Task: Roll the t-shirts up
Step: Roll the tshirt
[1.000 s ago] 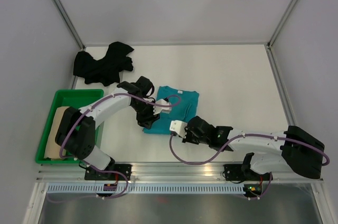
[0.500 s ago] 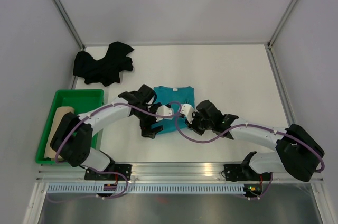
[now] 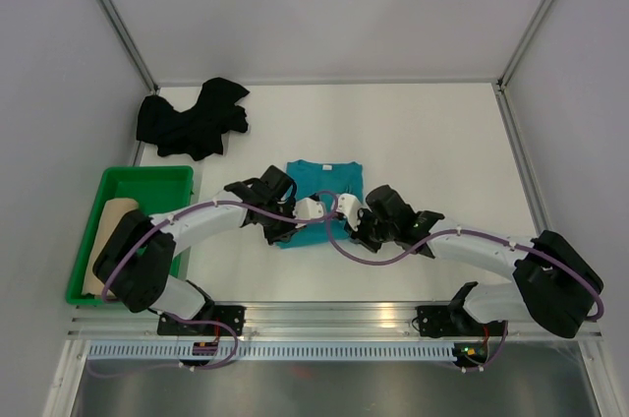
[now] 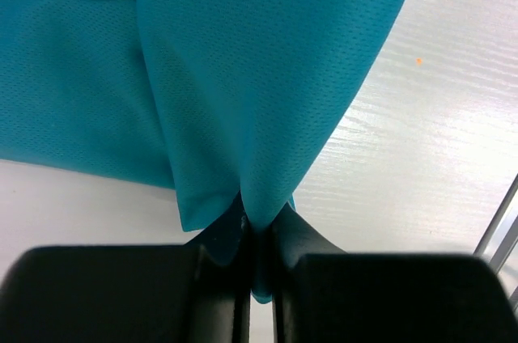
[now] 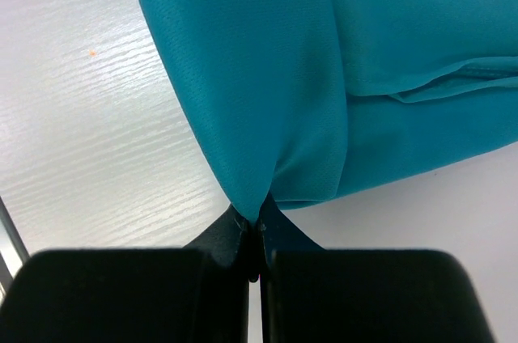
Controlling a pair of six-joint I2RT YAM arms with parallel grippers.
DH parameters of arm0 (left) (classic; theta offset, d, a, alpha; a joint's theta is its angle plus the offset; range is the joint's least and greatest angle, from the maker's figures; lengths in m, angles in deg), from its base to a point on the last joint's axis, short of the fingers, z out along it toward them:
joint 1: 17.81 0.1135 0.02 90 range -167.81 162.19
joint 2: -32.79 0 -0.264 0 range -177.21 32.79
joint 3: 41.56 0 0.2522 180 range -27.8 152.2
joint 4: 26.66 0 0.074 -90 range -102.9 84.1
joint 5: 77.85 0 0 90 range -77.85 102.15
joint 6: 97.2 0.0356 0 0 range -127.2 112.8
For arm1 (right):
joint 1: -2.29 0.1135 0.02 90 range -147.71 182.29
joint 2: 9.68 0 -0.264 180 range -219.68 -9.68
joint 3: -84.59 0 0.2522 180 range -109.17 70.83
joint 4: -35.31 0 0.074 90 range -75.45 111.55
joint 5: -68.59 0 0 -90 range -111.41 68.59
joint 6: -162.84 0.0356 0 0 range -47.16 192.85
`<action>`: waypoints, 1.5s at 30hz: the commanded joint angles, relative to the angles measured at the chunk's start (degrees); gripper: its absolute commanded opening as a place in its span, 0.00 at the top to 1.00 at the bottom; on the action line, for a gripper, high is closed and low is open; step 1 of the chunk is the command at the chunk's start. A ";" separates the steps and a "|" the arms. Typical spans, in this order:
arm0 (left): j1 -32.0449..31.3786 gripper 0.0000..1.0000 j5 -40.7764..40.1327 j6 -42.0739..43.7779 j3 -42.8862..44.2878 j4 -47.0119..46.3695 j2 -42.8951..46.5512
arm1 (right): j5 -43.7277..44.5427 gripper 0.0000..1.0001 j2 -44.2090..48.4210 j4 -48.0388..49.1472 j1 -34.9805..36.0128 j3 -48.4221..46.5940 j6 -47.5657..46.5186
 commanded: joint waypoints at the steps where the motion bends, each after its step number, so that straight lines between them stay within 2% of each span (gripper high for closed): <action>1: -0.15 0.92 -1.43 1.71 2.56 4.38 1.94 | -2.30 1.00 1.11 -6.00 -0.39 -4.85 -2.60; 3: -0.14 0.97 -0.55 3.21 4.32 9.21 2.03 | -3.62 1.00 0.59 -9.71 -0.39 -6.88 -3.22; 8: 1.87 0.98 4.63 11.38 8.36 20.11 1.41 | -11.96 1.00 -1.88 -18.69 -0.39 -11.72 -0.69; 10: 4.23 0.97 8.75 15.67 9.24 24.25 1.24 | -16.17 1.00 -1.27 -19.14 -0.30 -11.29 -0.59; 12: 6.17 0.97 11.48 18.06 10.21 25.75 0.45 | -16.89 0.98 0.75 -15.73 -0.56 -9.89 3.77; 16: 6.97 0.97 12.54 20.09 11.61 26.37 -2.53 | -20.84 0.94 -0.46 -14.04 -2.93 -9.61 7.57; 17: 7.15 0.97 13.33 20.44 12.31 26.46 -3.07 | -21.98 0.91 -1.08 -13.78 -3.98 -9.70 8.71; 20: 7.59 0.98 14.39 20.97 13.98 26.46 -5.96 | -20.51 0.58 -1.70 -11.23 -5.48 -8.56 16.62; 24: 7.59 0.98 15.45 21.93 15.31 26.72 -8.34 | -14.81 0.47 4.95 -6.05 -5.75 -3.30 24.36; 30: 7.59 0.98 15.98 22.02 17.42 27.42 -11.51 | -10.05 0.37 12.35 13.89 -5.57 8.73 35.97; 38: 7.59 0.98 15.45 22.20 17.77 27.51 -12.30 | -5.83 0.36 12.01 21.99 -3.29 12.62 31.49; 42: 7.59 0.98 15.36 22.20 18.30 27.60 -12.91 | -5.29 0.36 8.07 28.92 -2.67 13.24 30.44; 43: 7.59 0.97 15.45 22.11 18.47 27.77 -13.26 | -5.90 0.37 6.92 29.55 -2.50 13.06 31.22; 45: 7.59 0.96 15.36 21.85 18.91 27.95 -13.35 | -7.92 0.47 3.07 29.30 -2.06 12.10 32.10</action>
